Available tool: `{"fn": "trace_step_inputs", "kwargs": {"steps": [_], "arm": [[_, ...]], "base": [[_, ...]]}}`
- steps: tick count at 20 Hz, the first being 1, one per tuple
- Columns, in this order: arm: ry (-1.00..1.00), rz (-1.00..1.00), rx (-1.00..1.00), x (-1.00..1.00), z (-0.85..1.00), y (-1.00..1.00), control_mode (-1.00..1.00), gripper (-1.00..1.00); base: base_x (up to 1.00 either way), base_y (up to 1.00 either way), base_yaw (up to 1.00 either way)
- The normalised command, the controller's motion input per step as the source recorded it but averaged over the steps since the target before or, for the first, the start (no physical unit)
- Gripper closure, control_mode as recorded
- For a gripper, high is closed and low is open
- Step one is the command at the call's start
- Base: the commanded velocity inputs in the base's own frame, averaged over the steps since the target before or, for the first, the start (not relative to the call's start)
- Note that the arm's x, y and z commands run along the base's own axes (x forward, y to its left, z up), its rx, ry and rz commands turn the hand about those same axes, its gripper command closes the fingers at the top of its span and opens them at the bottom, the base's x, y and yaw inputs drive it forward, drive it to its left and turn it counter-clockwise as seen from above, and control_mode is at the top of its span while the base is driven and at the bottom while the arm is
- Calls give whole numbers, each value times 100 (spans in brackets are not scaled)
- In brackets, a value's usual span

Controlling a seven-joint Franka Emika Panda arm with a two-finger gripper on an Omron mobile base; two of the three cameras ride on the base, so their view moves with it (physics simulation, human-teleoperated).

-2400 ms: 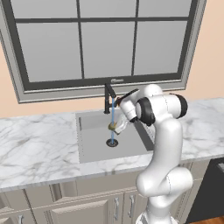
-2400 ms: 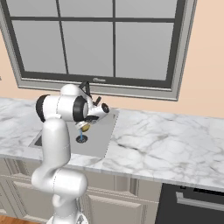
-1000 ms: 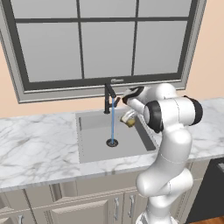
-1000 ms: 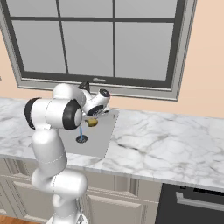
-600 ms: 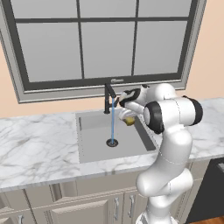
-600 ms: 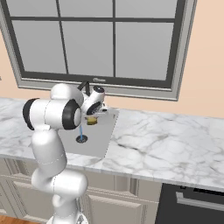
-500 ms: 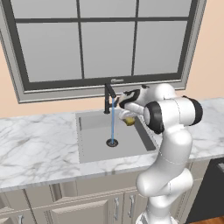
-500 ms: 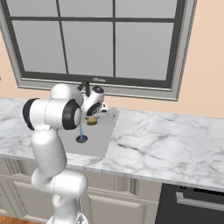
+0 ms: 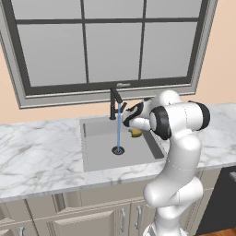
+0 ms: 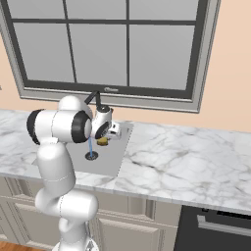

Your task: Soak the sponge with water for a few seconds and then drop it inside the sink.

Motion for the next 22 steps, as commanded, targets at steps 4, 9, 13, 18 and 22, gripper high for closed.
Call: {"fn": "trace_step_inputs", "kwargs": {"steps": [4,9,13,18,22], "arm": [[0,-23,0,-24,-19,0,-100,100],[0,-17,0,-39,-14,0,-100,100],[0,-12,0,-36,-11,0,-100,100],[0,-9,0,-10,-25,0,-100,100],[0,-6,0,0,-26,0,-100,100]], "base": [[0,0,0],[0,0,0],[0,0,0],[0,0,0],[0,0,0]]}}
